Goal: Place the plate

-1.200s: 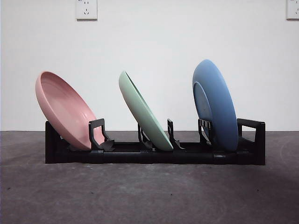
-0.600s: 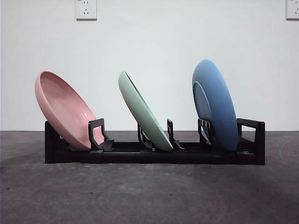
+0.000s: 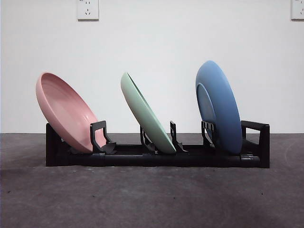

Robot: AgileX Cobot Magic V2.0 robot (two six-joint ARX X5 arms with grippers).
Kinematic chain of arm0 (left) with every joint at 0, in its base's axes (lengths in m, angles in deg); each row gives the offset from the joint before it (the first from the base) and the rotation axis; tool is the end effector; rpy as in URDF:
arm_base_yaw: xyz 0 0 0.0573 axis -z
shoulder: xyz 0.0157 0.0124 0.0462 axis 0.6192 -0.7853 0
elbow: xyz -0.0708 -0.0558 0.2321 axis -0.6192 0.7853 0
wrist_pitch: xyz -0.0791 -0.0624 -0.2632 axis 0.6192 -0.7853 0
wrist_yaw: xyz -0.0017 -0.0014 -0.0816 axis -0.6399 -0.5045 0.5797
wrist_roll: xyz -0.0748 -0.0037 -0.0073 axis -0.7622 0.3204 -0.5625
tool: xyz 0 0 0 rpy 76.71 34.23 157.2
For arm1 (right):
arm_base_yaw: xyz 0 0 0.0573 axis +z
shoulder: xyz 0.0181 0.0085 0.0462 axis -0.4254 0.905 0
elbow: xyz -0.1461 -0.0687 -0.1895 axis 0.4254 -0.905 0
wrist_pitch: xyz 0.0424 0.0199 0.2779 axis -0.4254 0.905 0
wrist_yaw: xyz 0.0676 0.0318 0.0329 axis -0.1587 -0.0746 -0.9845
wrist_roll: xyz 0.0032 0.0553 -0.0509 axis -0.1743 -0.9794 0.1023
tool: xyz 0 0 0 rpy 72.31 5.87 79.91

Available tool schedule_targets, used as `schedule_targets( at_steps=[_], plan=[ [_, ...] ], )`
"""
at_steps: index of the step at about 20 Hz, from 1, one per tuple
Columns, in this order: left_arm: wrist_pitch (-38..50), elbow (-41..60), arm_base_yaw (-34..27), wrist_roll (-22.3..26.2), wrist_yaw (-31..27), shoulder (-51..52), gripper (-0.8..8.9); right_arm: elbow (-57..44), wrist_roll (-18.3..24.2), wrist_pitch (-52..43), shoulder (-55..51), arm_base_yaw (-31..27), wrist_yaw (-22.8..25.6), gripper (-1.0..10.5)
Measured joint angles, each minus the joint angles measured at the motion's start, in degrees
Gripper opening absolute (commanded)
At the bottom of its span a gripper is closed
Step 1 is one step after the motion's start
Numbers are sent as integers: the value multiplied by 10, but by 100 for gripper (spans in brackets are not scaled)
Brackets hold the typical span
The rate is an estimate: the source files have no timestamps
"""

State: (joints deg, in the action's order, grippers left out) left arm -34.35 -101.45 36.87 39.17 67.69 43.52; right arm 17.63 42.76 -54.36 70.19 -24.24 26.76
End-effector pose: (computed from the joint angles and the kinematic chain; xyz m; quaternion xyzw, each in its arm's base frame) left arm 0.1484 -0.0182 0.3358 -0.1832 0.1525 -0.1491 0.9597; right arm 0.1553 0.0302 0.3055 0.1952 0.1146 0.2281 0.9470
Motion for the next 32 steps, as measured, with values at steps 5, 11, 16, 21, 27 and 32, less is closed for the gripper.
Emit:
schedule_targets(
  at_steps=[5,11,16,21,27,32],
  plan=[
    [-152,-74,0,94,12,-95,11,99,66,135,80,1,-10,14],
    [-271,-124,7,169,12,-188,59,146,121,242,165,1,-10,37],
    [-247,-124,7,181,12,-201,474,147,140,250,205,1,-22,314],
    [-245,-124,7,182,12,-196,466,171,115,256,250,24,-23,253],
    [-239,-124,7,177,12,-188,467,331,105,255,459,83,-23,253],
    [-230,-124,7,177,12,-186,467,425,137,236,600,113,-2,253]
  ],
)
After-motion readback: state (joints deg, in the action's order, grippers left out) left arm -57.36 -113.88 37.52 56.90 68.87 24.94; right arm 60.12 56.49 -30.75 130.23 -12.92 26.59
